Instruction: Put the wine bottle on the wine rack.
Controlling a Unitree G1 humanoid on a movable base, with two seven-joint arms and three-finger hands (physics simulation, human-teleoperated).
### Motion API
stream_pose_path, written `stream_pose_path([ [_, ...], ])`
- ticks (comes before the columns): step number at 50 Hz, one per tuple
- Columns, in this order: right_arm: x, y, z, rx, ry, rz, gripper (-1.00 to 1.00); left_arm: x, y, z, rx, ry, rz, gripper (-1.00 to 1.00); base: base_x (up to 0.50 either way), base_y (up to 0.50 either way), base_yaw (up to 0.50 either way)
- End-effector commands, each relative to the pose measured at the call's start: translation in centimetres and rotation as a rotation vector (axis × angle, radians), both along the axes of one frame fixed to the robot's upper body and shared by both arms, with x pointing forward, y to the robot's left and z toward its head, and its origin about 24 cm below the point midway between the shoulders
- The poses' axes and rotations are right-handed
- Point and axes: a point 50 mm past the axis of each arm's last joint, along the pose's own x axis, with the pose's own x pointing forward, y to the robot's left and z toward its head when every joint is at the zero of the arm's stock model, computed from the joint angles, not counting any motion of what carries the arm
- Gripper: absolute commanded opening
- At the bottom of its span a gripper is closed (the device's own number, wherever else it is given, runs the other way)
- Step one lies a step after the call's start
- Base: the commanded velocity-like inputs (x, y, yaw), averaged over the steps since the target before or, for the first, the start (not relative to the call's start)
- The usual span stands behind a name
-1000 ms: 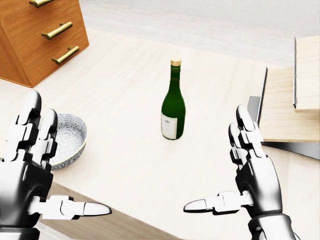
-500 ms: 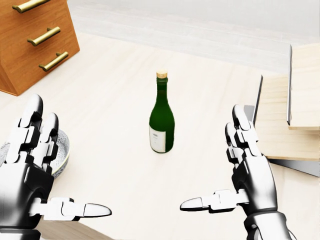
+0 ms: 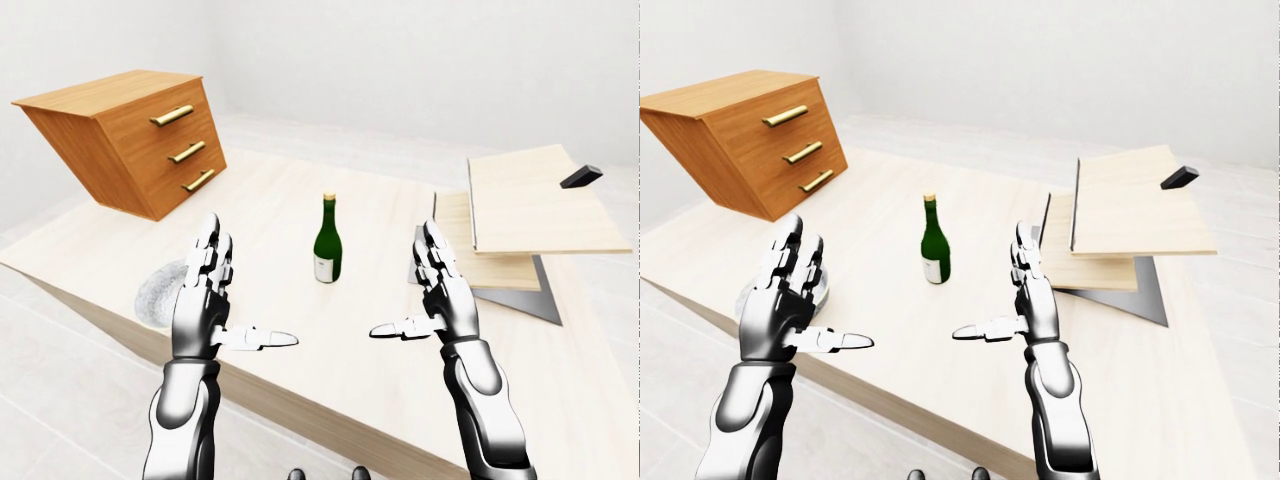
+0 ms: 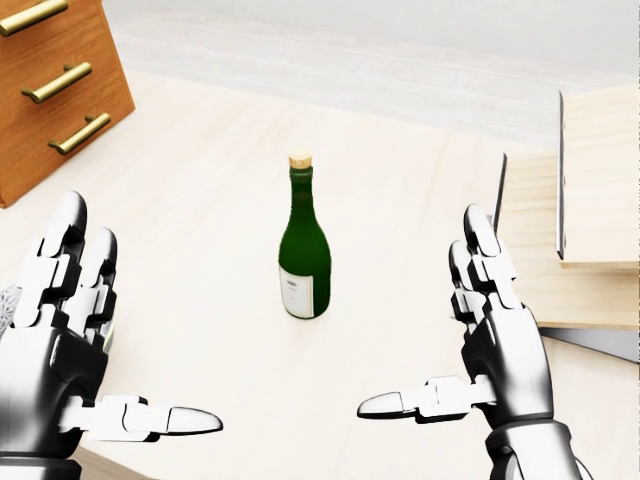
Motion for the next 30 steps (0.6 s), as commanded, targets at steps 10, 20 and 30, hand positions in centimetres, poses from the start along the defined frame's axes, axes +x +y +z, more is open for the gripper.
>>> stream_pose_path([
  [10, 0.4, 0.3, 0.1, -0.007, -0.004, 0.005, 1.00, 0.1, -0.1, -0.4, 0.000, 0.016, -0.001, 1.00, 0.13, 0.05, 0.00],
  [20, 2.1, 1.2, 1.6, -0.029, -0.065, 0.025, 1.00, -0.1, -0.2, 0.1, -0.003, -0.002, -0.004, 1.00, 0.00, 0.00, 0.00],
  [30, 4.4, 3.1, 3.7, -0.040, -0.135, 0.078, 1.00, 0.0, -0.1, -0.2, -0.006, 0.008, -0.003, 1.00, 0.00, 0.00, 0.00],
])
